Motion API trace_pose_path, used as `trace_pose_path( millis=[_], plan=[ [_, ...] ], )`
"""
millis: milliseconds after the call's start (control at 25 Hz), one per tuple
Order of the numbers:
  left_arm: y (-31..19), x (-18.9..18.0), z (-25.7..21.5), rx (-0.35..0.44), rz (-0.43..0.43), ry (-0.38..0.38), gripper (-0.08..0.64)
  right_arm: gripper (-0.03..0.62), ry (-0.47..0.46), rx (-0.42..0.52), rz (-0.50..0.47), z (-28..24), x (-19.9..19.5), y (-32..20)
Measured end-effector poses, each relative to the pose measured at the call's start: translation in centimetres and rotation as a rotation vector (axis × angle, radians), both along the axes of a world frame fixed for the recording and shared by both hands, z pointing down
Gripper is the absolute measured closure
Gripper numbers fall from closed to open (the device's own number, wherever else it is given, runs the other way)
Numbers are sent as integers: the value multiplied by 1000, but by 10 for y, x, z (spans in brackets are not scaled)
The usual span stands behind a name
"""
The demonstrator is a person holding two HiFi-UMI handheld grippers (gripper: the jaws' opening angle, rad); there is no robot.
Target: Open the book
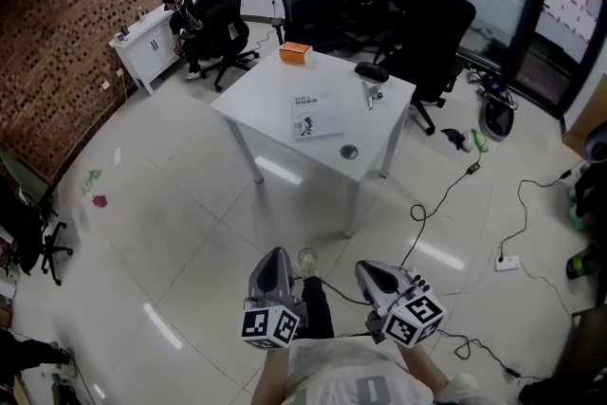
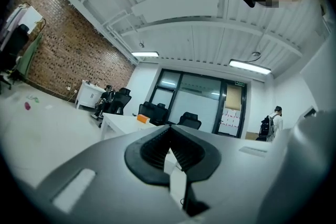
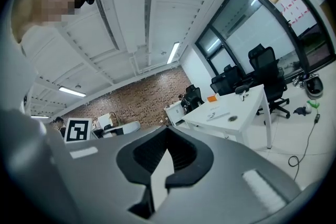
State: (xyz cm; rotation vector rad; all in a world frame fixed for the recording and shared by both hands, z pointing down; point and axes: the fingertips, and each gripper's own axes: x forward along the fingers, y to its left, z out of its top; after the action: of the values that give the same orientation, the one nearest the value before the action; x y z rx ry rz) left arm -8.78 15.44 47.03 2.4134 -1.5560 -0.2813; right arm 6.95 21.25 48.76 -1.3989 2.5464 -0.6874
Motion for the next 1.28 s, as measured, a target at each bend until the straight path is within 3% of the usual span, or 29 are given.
trace_pose_path(
  millis=[280, 600, 720, 800, 1000, 1280],
  plan=[
    [-102, 23, 5, 34, 101, 86, 548, 589, 5, -23, 46, 21, 4, -86],
    [-291, 34, -17, 108, 191, 34, 548, 589, 34, 34, 69, -2, -6, -294],
    [-348, 37, -37, 170, 275, 1, 548, 589, 30, 77, 53, -22, -19, -365],
    [-389, 38, -50, 200, 271, -25, 548, 589, 44, 118, 66, -38, -19, -408],
    [-448, 35, -39, 132, 215, -39, 546, 589, 70, 86, 113, -35, -4, -464],
    [-498, 48, -5, 46, 227, -35, 548, 589, 47, 50, 122, -26, 14, -508]
  ],
)
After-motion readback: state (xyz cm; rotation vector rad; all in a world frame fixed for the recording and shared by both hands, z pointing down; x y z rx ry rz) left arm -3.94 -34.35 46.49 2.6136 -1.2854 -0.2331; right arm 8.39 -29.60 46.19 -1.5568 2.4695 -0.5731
